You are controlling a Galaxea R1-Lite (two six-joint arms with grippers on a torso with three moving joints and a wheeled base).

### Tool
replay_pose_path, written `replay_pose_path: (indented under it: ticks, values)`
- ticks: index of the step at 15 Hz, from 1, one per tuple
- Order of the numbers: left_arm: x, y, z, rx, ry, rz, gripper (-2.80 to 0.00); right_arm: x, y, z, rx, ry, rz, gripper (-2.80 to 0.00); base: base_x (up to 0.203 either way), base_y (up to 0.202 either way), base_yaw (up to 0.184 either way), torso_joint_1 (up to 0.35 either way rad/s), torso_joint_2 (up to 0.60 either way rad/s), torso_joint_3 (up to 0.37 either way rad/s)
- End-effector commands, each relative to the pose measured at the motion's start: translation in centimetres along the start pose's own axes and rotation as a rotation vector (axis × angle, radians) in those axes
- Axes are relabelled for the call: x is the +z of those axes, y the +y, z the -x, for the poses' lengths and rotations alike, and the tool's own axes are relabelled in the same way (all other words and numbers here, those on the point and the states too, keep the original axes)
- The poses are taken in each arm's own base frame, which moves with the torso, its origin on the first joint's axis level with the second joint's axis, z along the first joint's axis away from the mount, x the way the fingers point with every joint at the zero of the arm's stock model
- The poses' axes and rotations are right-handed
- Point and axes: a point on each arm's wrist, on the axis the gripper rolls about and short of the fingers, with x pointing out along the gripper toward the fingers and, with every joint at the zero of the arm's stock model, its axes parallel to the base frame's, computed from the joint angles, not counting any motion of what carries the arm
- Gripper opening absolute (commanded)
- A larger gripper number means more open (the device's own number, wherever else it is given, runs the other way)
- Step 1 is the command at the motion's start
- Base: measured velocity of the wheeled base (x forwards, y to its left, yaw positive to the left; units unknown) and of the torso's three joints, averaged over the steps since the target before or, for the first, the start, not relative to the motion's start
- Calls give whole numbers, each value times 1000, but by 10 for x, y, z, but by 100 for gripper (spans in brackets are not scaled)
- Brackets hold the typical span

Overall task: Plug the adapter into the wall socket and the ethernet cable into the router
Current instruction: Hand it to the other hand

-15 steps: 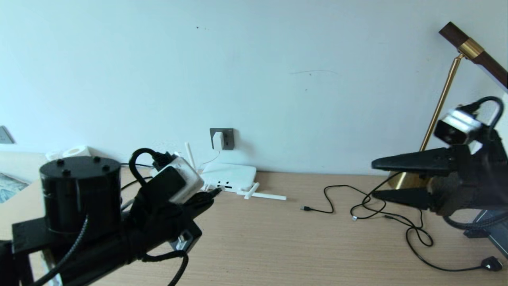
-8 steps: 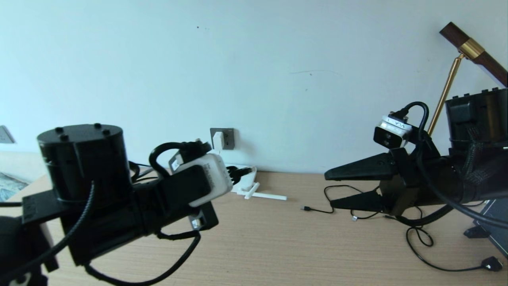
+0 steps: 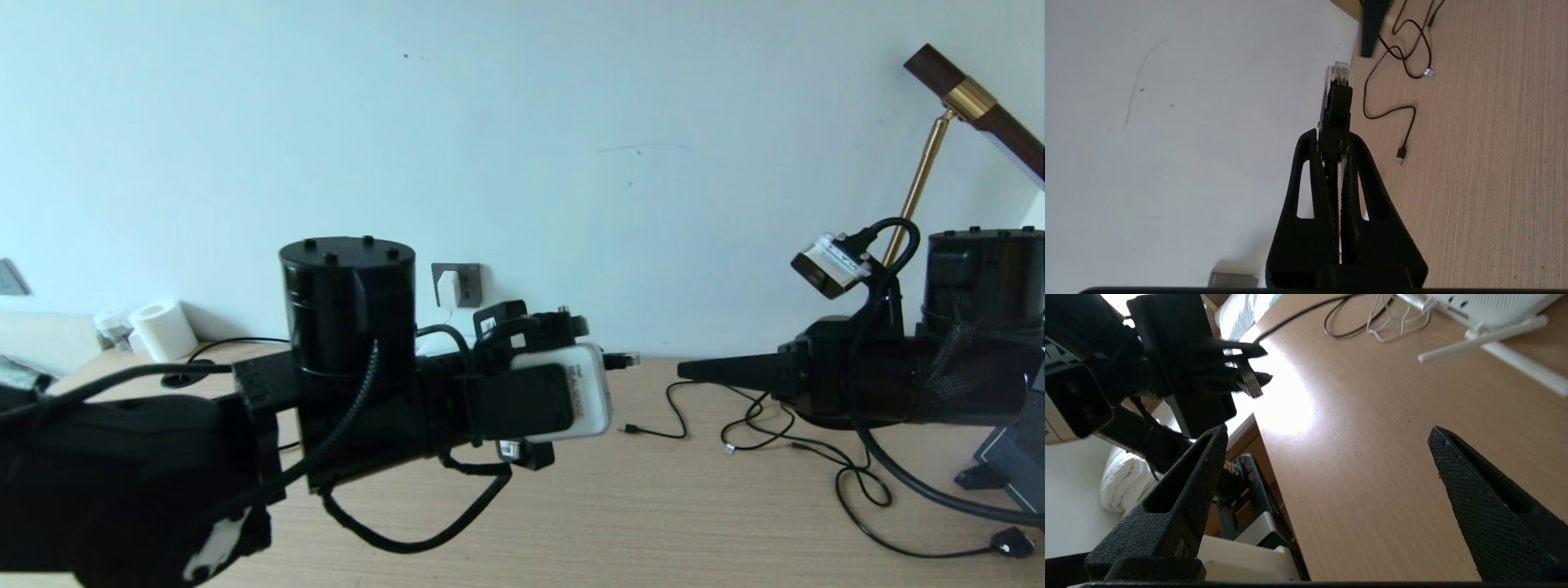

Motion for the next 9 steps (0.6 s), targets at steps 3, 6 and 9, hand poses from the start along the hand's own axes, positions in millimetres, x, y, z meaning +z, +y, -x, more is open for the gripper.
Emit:
replay_pose_path:
  ticks: [3,6,9]
  values:
    - [-6,-6,-14,-22,10,-6,-280,-6,3,3,13,1,6,0,0,0,0,0,0,0]
    - [-5,-3,-17,-17,-4,-12,-280,-8,9,8,66,-17,61,0,0,0,0,0,0,0]
    - [-5,-4,-19,-42,-39,-10,-280,-11,10,7,88,-43,106,0,0,0,0,0,0,0]
